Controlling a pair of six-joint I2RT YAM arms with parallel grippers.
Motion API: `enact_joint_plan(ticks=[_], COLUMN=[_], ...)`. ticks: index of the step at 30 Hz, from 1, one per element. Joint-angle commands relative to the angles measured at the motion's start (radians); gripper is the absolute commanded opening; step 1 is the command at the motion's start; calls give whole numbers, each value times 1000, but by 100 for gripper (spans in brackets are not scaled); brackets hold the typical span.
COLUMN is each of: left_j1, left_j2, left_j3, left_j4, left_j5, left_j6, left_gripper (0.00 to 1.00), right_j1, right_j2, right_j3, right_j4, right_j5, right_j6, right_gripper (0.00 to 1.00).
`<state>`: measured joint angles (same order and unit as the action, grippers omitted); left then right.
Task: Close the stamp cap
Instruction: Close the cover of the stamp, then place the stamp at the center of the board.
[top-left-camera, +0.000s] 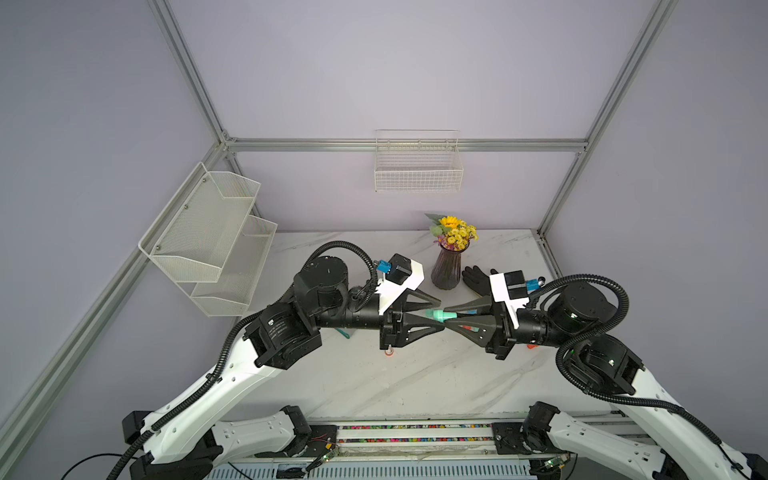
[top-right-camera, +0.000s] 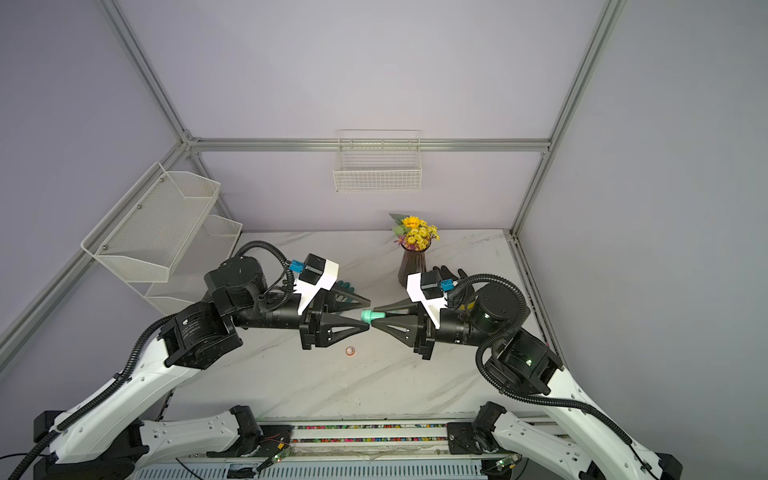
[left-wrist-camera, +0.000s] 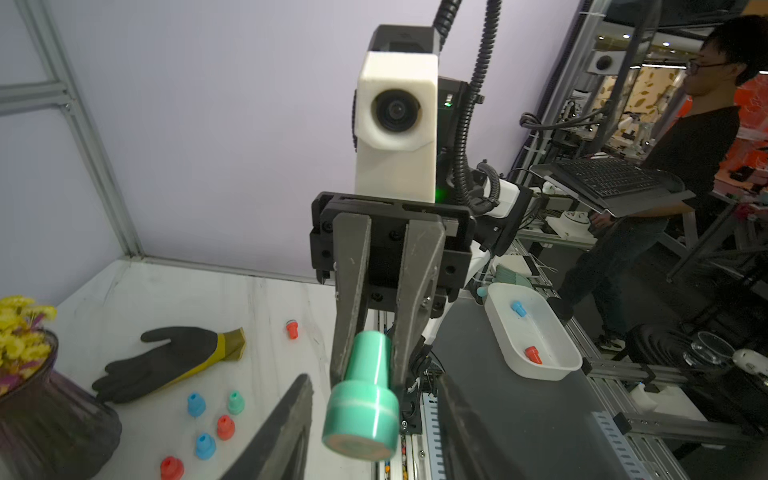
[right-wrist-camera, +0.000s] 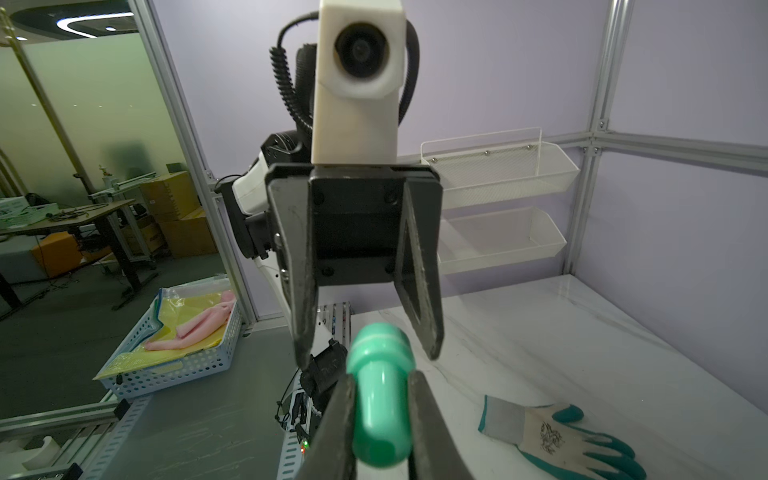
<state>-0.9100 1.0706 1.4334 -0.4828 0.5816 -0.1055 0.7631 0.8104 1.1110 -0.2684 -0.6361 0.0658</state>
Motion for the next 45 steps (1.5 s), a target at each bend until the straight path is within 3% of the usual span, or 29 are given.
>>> enact_joint_plan(ticks=[1, 10, 14, 18, 22, 28, 31, 45], left_j1=[3, 14, 52, 156, 282, 385, 408, 420], left_j2=[-89, -186, -178, -169, -166, -136, -126, -87], left_j3=[-18, -142, -193, -245, -316, -440, -508, -489], left_j4=[-51, -65, -65, -56, -18, 45, 97, 43], left_j5=[-149, -570, -655, -600, -509, -537, -546, -514], left_j6=[47, 21, 18, -4, -23, -9, -6, 47], left_gripper=[57, 69, 71, 71, 72, 72, 71, 71], right_j1=[3, 3, 4, 5, 8, 14, 18, 22], right_j2=[-38, 43, 137, 236, 297, 438, 514, 764], right_j3=[-24, -49, -51, -49, -106, -137, -153, -193], right_j4=[-121, -298, -354, -413, -386, -409, -399, -379], right_j5=[115, 462, 560, 657, 664, 752, 769, 796], right_j6=[-53, -23, 29, 91, 169, 316, 346, 389], right_gripper=[0, 0, 0, 0, 0, 0, 0, 0])
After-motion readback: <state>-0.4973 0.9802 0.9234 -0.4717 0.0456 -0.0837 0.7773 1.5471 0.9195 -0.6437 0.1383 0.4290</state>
